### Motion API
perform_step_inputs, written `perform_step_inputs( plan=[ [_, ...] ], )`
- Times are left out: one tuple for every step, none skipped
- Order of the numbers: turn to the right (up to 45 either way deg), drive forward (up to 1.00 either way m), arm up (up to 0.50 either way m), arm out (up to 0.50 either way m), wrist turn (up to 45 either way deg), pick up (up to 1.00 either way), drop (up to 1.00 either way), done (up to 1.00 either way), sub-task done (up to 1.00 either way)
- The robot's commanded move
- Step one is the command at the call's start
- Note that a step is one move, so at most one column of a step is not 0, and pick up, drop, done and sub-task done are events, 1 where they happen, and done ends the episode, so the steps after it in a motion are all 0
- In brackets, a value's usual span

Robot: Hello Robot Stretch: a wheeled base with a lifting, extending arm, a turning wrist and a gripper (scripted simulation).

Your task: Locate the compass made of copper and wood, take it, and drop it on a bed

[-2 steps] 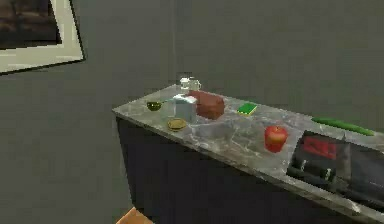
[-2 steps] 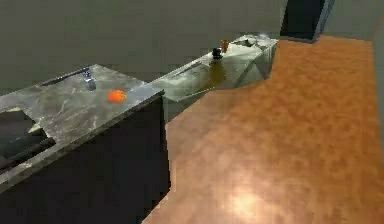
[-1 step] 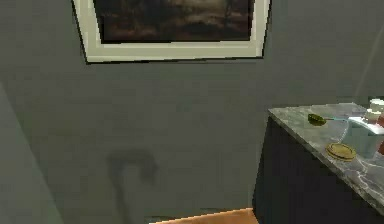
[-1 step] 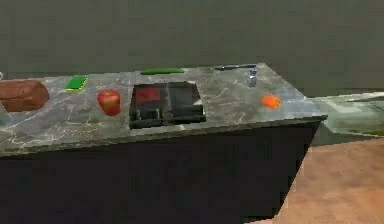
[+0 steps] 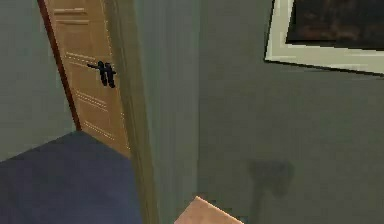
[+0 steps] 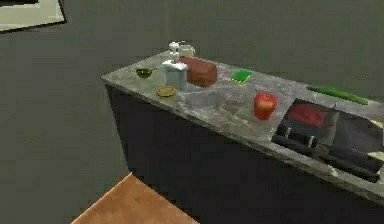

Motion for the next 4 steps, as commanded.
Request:
perform_step_inputs(
  plan=[
    [45.0,0.0,0.0,0.0,0.0,0.0,0.0,0.0,0.0],
    [15.0,0.0,0.0,0.0,0.0,0.0,0.0,0.0,0.0],
    [0.0,0.4,0.0,0.0,0.0,0.0,0.0,0.0,0.0],
    [-42.0,0.0,0.0,0.0,0.0,0.0,0.0,0.0,0.0]
  ],
)
